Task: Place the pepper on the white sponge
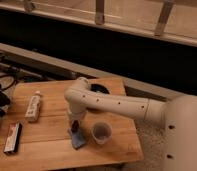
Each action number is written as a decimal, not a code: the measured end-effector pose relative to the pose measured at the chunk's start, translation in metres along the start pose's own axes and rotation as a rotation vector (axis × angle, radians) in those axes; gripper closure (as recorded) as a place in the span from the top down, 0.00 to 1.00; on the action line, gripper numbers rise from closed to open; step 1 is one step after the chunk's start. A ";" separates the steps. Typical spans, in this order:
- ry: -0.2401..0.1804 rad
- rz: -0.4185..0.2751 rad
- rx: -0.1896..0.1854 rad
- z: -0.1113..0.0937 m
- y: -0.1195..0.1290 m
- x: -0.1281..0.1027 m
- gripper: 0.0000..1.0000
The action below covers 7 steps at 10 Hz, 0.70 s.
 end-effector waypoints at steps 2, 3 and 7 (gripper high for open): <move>0.000 0.004 0.000 -0.002 -0.010 0.005 0.40; -0.002 0.000 -0.002 -0.003 -0.006 0.004 0.46; 0.000 -0.005 0.001 -0.002 -0.003 0.003 0.57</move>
